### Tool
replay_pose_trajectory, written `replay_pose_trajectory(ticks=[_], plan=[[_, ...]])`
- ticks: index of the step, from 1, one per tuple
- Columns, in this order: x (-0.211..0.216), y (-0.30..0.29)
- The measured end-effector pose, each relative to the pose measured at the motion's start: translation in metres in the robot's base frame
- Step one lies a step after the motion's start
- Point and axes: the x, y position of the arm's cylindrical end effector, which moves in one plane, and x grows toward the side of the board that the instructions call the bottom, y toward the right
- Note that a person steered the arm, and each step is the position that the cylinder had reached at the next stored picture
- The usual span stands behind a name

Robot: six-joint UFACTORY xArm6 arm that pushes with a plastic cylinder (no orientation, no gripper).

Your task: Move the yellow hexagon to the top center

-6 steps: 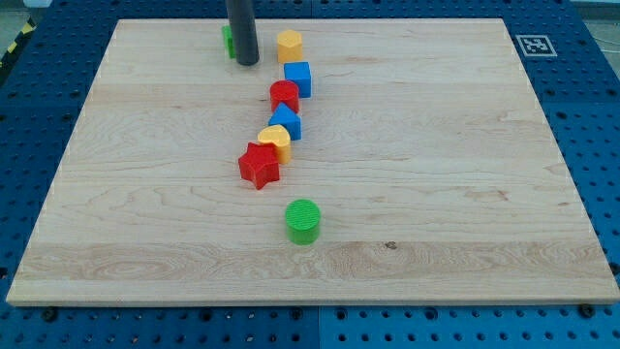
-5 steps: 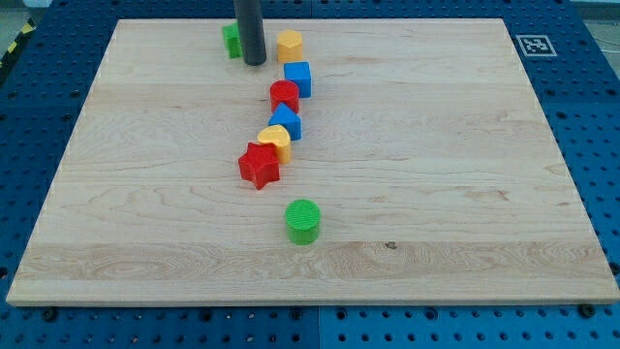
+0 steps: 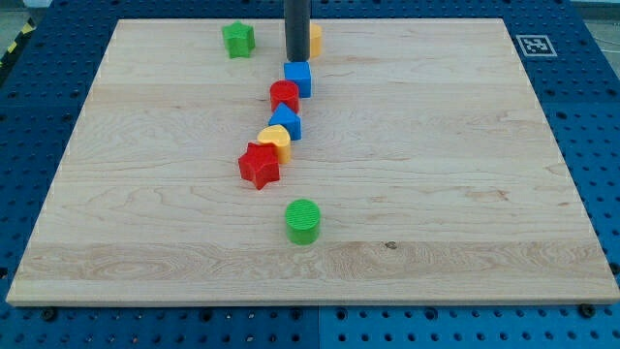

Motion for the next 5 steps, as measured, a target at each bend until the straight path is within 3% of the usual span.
replay_pose_trajectory(ticks=[3, 5], plan=[[-0.076, 0.0], [-0.079, -0.023]])
